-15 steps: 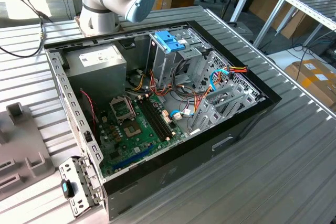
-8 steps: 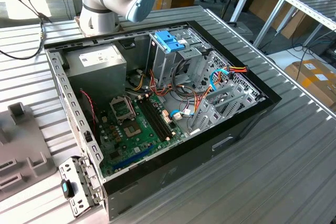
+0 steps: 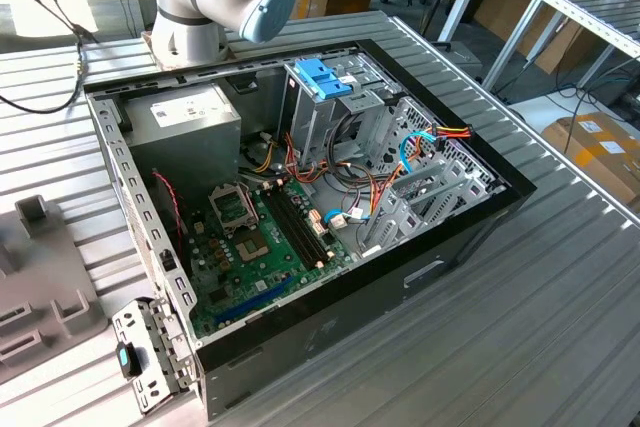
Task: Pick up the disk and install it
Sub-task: 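Pick up the disk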
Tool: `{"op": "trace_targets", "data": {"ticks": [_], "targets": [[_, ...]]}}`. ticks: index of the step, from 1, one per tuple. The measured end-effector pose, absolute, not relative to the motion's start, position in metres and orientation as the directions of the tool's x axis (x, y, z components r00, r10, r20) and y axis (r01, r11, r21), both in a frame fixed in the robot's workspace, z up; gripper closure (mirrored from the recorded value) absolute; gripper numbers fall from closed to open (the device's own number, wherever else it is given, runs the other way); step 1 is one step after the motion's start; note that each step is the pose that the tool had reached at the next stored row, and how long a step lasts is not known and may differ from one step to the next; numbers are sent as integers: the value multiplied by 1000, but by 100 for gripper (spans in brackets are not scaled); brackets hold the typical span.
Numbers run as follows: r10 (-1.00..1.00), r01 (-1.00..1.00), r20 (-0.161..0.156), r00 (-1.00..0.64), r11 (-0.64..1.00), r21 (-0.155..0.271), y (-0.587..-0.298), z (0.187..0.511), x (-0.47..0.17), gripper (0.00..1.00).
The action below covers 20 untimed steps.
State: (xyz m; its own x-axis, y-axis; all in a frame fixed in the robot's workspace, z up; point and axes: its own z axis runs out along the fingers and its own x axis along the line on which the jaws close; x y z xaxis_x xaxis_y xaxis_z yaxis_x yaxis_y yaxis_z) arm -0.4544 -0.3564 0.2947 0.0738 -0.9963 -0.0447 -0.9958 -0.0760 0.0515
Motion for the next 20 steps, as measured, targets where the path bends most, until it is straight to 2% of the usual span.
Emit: {"op": "trace_targets", "data": {"ticks": [20], "targets": [[-996, -996, -45, 74, -76, 51, -356, 298, -454, 63]]}}
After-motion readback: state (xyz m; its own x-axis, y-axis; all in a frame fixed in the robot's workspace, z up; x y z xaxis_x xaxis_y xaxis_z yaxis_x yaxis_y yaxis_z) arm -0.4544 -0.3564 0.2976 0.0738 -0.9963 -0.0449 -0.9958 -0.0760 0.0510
